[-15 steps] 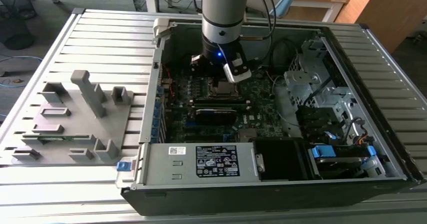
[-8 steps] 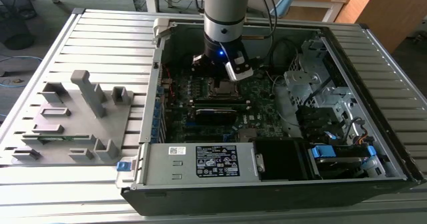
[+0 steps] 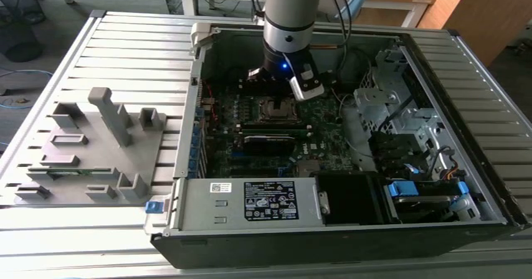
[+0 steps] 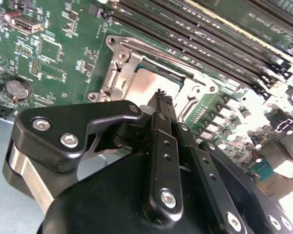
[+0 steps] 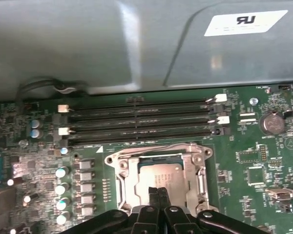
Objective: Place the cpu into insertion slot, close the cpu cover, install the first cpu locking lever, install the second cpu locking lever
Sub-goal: 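Install the second cpu locking lever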
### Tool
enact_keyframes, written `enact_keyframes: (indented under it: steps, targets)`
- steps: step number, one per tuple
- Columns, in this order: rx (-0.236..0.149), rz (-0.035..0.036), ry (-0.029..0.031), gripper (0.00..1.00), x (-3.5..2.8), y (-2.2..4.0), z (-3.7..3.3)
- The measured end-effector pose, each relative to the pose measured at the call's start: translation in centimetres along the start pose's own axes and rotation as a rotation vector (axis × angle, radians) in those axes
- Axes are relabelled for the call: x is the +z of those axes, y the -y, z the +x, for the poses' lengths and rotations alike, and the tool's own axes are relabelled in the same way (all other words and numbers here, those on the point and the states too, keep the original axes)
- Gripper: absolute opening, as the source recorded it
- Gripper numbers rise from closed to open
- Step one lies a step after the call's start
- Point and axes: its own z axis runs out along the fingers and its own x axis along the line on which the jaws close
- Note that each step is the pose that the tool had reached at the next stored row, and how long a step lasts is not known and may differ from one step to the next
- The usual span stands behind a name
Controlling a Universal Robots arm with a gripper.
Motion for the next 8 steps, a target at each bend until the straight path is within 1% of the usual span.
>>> enact_keyframes:
  steps: [3,5,8]
  targets:
    - [0.000,0.0060,0.0002,0.11,0.03,-0.19,-0.20]
    - [0.000,0.0065,-0.0001,0.11,0.00,-0.21,-0.21]
    - [0.000,0.0065,-0.0002,0.11,-0.25,-0.24,-0.21]
